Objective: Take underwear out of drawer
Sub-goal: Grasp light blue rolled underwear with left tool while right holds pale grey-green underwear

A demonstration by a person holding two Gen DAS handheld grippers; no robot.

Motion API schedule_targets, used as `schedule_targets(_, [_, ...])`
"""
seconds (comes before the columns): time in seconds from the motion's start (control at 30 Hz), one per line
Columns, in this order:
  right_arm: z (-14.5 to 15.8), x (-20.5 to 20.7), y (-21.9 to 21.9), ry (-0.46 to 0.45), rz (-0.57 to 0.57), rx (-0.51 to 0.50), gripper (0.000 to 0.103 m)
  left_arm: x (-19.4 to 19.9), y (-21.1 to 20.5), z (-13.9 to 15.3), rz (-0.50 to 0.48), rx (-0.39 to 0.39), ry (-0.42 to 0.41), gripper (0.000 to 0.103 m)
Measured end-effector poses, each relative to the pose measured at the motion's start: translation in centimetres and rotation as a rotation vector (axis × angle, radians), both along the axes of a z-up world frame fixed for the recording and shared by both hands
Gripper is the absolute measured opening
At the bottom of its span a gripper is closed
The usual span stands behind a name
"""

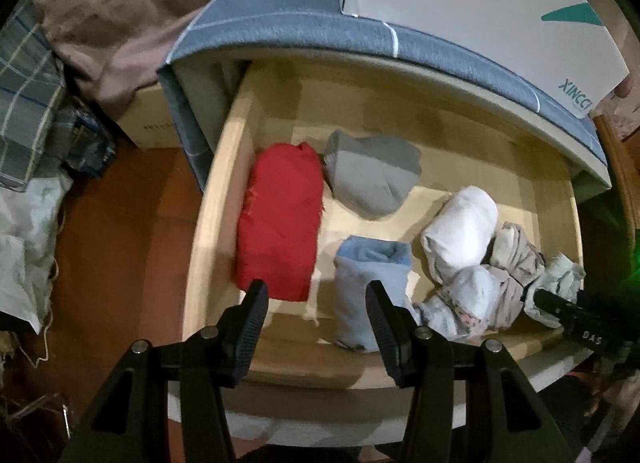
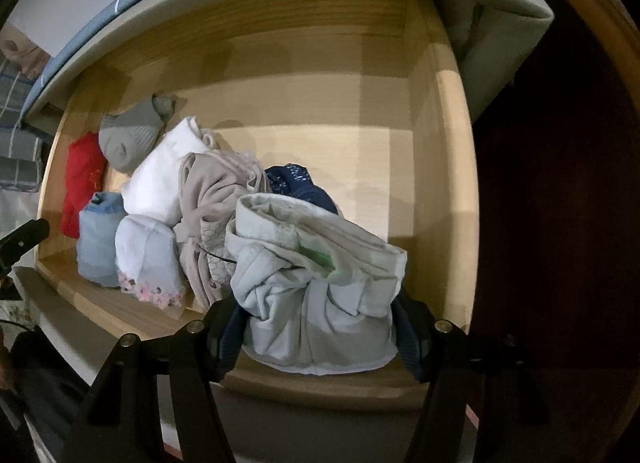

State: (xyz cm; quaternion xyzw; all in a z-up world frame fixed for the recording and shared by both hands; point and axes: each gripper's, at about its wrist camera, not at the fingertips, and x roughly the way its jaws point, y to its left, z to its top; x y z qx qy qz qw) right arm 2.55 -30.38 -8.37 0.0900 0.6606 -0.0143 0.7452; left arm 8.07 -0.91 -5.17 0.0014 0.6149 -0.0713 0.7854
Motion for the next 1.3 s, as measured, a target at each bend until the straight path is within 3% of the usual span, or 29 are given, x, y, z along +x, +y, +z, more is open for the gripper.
schedule_targets(0.2, [0.0,-0.1,-0.1,0.008,0.001,0.007,0.061,1.0,-1.3,-0.8,-0.025,-0.054,0.104,0.052])
schedule_targets(0.63, [-0.3,0.2,-0.5,0.019,-0.018,0.042,0.061,2.7,-4.2,-5.0,-0.05,-0.062,0.299,0.052])
schedule_targets(0.97, [-0.3,0.2,-0.7,0.02,-0.016,0.051,0.061,4.0,-5.1,-7.4,-0.03,-0.033,0.365,0.053])
schedule_targets(1.3, [-0.4,0.2,-0.7,0.021,-0.013,0.058,0.061,4.1,-7.0,-8.7,-0.051,0.022,0.36,0.055])
